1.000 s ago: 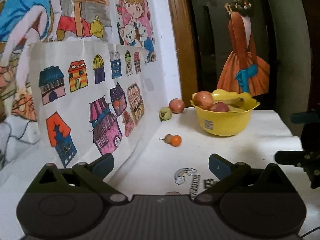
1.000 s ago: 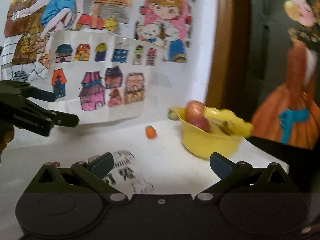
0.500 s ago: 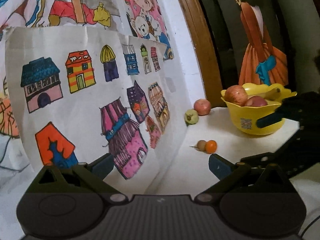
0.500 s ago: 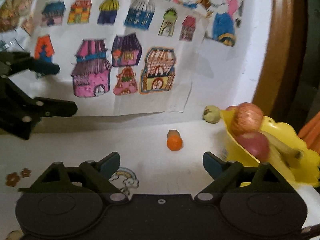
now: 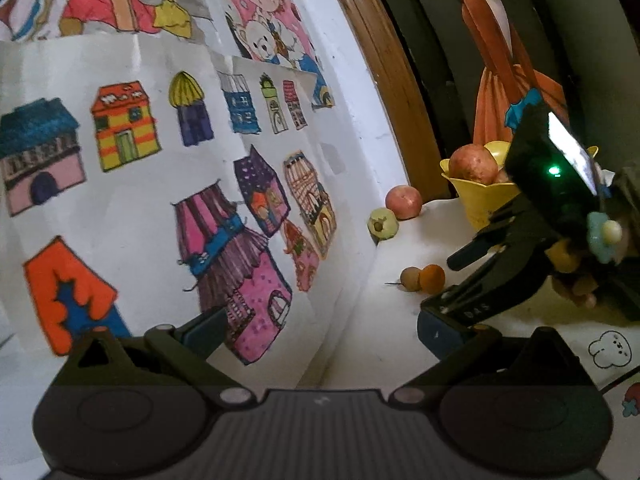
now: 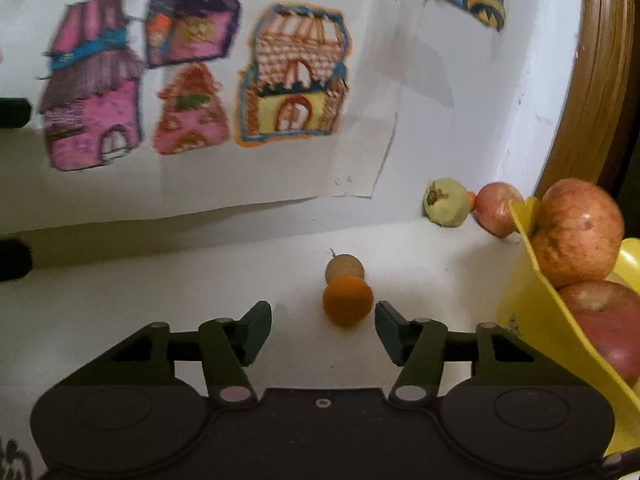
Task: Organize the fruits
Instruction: 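Grasp the orange cherry tomato with the right tool while the left tool grasps the brown fruit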
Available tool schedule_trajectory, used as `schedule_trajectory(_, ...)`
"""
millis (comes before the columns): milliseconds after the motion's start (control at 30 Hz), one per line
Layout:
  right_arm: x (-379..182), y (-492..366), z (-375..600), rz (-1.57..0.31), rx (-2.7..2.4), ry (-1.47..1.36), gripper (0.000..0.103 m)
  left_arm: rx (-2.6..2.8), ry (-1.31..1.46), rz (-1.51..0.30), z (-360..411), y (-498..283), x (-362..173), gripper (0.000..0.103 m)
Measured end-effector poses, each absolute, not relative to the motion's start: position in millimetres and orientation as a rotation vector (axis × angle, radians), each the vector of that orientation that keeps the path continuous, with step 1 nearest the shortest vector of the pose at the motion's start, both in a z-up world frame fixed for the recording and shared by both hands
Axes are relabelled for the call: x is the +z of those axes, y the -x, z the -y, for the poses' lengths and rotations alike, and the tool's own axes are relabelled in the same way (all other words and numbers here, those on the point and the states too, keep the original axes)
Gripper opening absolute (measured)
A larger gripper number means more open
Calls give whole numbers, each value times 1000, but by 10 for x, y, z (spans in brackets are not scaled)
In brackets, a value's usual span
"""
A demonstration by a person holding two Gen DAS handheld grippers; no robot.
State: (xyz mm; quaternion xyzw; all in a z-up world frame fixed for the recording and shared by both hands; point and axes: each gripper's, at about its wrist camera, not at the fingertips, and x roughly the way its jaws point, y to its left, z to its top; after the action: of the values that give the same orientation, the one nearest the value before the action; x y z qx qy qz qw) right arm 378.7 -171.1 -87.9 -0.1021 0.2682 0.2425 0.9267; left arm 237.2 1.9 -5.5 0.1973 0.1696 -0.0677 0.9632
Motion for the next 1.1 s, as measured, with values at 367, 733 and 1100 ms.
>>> schedule_trajectory(367,-975,-3962,1710,-568,487,175,38,-205,-371,-368,97,-2542,-121,103)
schedule_trajectory(733,-913,-3493,1996,-558,516,176,33,-253,-304,-400,204,-2718,-146,103)
schedule_trajectory(1100,-677,-2854,2543,-531,475,157,33,-233,-187,-486,539,-3461,-351,100)
